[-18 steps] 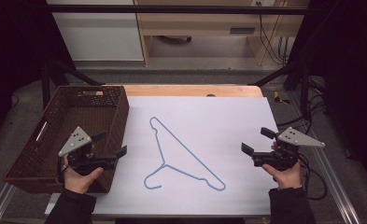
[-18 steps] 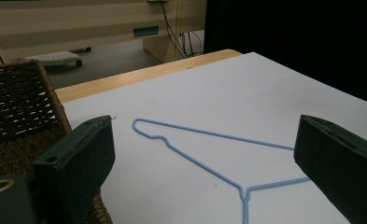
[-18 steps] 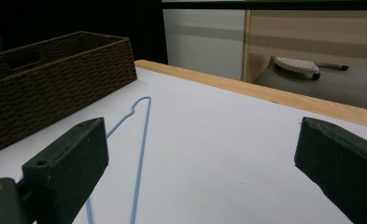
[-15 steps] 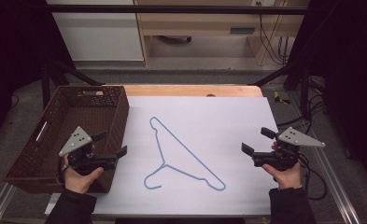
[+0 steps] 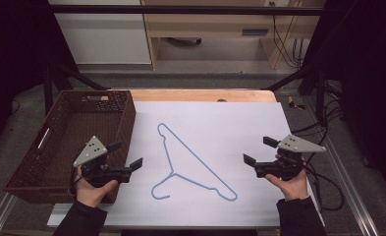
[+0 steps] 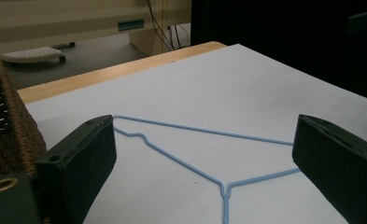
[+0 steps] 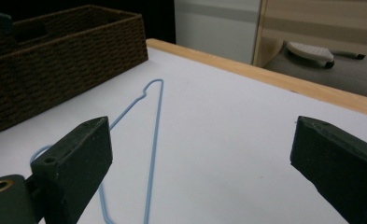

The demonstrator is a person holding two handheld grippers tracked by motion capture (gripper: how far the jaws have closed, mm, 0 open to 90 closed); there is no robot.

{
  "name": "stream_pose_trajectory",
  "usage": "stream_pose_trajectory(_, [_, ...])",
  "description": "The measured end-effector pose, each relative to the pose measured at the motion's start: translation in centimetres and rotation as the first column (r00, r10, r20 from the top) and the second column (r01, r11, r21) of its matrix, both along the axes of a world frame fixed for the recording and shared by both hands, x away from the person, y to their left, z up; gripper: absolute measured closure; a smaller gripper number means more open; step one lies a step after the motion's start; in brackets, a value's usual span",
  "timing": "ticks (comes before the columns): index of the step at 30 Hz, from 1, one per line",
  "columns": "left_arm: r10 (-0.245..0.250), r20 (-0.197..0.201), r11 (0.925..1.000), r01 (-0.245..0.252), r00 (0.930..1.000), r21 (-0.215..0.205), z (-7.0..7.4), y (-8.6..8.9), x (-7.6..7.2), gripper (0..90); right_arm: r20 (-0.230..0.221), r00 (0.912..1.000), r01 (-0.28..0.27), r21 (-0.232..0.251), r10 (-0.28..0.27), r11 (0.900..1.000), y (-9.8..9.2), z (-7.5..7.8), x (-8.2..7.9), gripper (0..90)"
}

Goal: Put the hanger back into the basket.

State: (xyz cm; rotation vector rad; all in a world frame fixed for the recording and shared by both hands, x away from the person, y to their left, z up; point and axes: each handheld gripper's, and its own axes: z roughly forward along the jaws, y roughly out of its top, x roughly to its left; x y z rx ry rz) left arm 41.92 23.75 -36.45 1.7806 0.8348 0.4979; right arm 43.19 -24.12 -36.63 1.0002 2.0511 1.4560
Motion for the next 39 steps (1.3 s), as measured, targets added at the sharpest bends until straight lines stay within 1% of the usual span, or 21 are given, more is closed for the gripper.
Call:
stream_pose_trajectory(3, [-0.012,-0.007,0.9999,0.012,0.9999,0.009,-0.2,-0.5,0.0,6.1,-0.025,0.9993,-0.027,-0.028,0.027,0.999,1.2,-0.2,0.2,6.6])
stream_pose_trajectory(4, [-0.015,-0.008,0.9998,0.015,0.9999,0.017,-0.3,-0.7,0.0,6.1,-0.041,0.9984,-0.041,-0.063,0.039,0.997,2.1,-0.3,0.3,6.7])
stream_pose_trajectory(5, [-0.015,-0.008,0.9998,0.015,0.9999,0.017,-0.3,-0.7,0.0,6.1,-0.041,0.9984,-0.041,-0.063,0.039,0.997,2.1,-0.3,0.3,6.7])
stream_pose_trajectory(11, [-0.019,-0.014,0.9997,0.019,0.9997,0.012,-0.4,-0.9,0.0,6.3,-0.1,0.9916,-0.094,-0.123,0.082,0.988,4.5,-0.6,0.7,7.8])
stream_pose_trajectory(15, [-0.019,-0.018,0.9997,0.019,0.9997,0.014,-0.6,-0.9,0.0,6.3,-0.132,0.9857,-0.129,-0.184,0.105,0.974,6.4,-0.9,1.4,8.4])
stream_pose_trajectory(16, [-0.02,-0.021,0.9997,0.02,0.9996,0.013,-0.6,-0.8,0.0,6.4,-0.145,0.9819,-0.151,-0.205,0.122,0.967,7.4,-1.0,1.6,8.8])
stream_pose_trajectory(18, [-0.017,-0.021,0.9997,0.017,0.9996,0.017,-0.6,-0.8,0.0,6.4,-0.147,0.9806,-0.159,-0.21,0.129,0.965,7.6,-1.0,1.7,9.2])
stream_pose_trajectory(22, [-0.019,-0.022,0.9996,0.019,0.9996,0.02,-0.6,-0.8,0.1,6.4,-0.172,0.9717,-0.2,-0.234,0.161,0.952,9.5,-1.2,2.3,10.8])
stream_pose_trajectory(23, [-0.019,-0.024,0.9996,0.019,0.9995,0.019,-0.6,-0.8,0.1,6.4,-0.179,0.9689,-0.211,-0.24,0.171,0.947,10.0,-1.3,2.5,11.0])
stream_pose_trajectory(24, [-0.019,-0.025,0.9996,0.02,0.9995,0.022,-0.7,-0.8,0.1,6.4,-0.196,0.9635,-0.231,-0.261,0.182,0.937,11.1,-1.5,2.8,12.4])
stream_pose_trajectory(25, [-0.018,-0.025,0.9995,0.018,0.9995,0.026,-0.7,-0.8,0.1,6.4,-0.196,0.9635,-0.231,-0.261,0.182,0.937,11.1,-1.5,2.8,12.4])
stream_pose_trajectory(26, [-0.016,-0.026,0.9995,0.017,0.9995,0.026,-0.8,-0.8,0.2,6.4,-0.205,0.9607,-0.239,-0.27,0.187,0.933,11.6,-1.6,3.0,12.7])
stream_pose_trajectory(27, [-0.017,-0.028,0.9995,0.017,0.9995,0.027,-0.8,-0.8,0.2,6.4,-0.21,0.9573,-0.254,-0.281,0.199,0.925,12.1,-1.7,3.1,13.5])
stream_pose_trajectory(28, [-0.017,-0.028,0.9995,0.018,0.9995,0.027,-0.8,-0.9,0.2,6.4,-0.232,0.9498,-0.275,-0.299,0.21,0.914,12.9,-2.0,3.3,15.0])
stream_pose_trajectory(29, [-0.018,-0.028,0.9994,0.019,0.9995,0.028,-0.8,-0.9,0.1,6.4,-0.232,0.9498,-0.275,-0.299,0.21,0.914,12.9,-2.0,3.3,15.0])
stream_pose_trajectory(32, [-0.02,-0.027,0.9993,0.02,0.9994,0.031,-0.8,-0.9,0.1,6.4,-0.253,0.9412,-0.301,-0.326,0.224,0.896,14.1,-2.4,3.5,17.4])
stream_pose_trajectory(33, [-0.02,-0.027,0.9993,0.02,0.9994,0.031,-0.8,-0.9,0.1,6.4,-0.264,0.9392,-0.302,-0.329,0.219,0.895,14.4,-2.6,3.5,18.0])
stream_pose_trajectory(34, [-0.018,-0.029,0.9993,0.019,0.9994,0.031,-0.8,-0.9,0.2,6.4,-0.275,0.9331,-0.318,-0.334,0.231,0.887,14.9,-2.8,3.7,18.5])
stream_pose_trajectory(35, [-0.018,-0.03,0.9994,0.019,0.9994,0.031,-0.8,-0.9,0.2,6.4,-0.291,0.9287,-0.324,-0.336,0.23,0.884,15.2,-3.1,3.8,19.3])
stream_pose_trajectory(37, [-0.017,-0.031,0.9994,0.018,0.9994,0.029,-0.8,-0.8,0.2,6.4,-0.302,0.9239,-0.338,-0.356,0.234,0.871,15.8,-3.5,4.0,21.5])
stream_pose_trajectory(39, [-0.018,-0.031,0.9994,0.019,0.9994,0.029,-0.8,-0.8,0.2,6.4,-0.317,0.9165,-0.354,-0.361,0.244,0.863,16.4,-4.0,4.2,22.9])
